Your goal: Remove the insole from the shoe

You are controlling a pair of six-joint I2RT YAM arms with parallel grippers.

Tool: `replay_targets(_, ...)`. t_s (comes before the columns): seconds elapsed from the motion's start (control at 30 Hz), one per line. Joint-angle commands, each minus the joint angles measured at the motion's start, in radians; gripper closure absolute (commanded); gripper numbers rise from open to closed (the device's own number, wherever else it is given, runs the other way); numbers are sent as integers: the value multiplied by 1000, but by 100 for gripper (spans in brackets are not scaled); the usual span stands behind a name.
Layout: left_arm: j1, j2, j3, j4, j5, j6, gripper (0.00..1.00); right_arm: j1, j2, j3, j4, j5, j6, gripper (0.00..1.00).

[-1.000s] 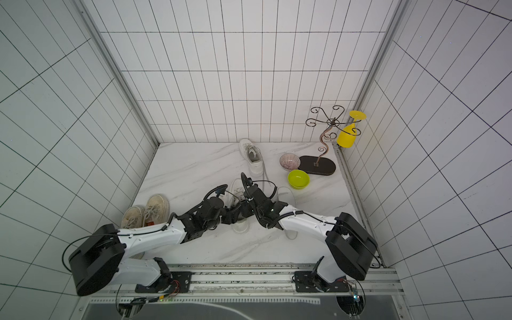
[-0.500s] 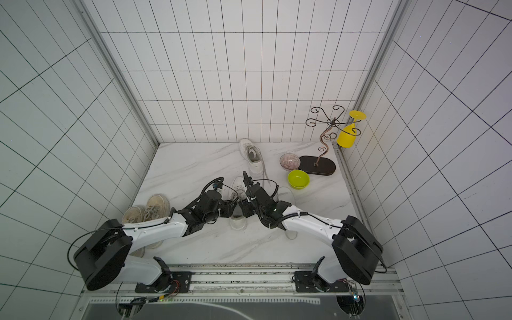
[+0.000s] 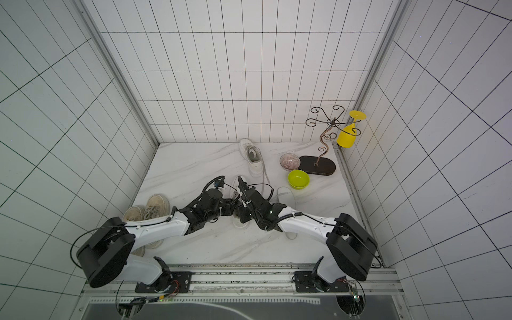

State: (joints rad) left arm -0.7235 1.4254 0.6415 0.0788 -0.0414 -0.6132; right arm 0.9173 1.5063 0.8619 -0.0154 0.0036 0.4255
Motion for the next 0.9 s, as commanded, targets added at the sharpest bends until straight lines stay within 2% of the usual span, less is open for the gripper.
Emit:
replay_targets(0.0,3,10,32,49,6,-11,67,-11,45,79,-27,68,38,65)
replay_targets(0.13,3,21,26,52,7,-17,71,-31,98,99,-69,161,57,71)
replay_targets(0.2,3,24,19,55,-1,-26,76,-45,103,96,-86,219,76,73)
replay_targets(0.4,3,11,-15,76,-13,-43,91,-61,104,107,-160,378,97,70)
replay_targets(0.5,3,20,-15,83,-7,-46,100,-67,130,133,-185,407,85,68)
replay_targets(0.77,1,-22,-38,119,27,-55,100,-115,286,220,-288,444,59,62)
replay_targets(0.87,-4,-35,-43,131,37,-50,100,-141,375,270,-350,418,30,58)
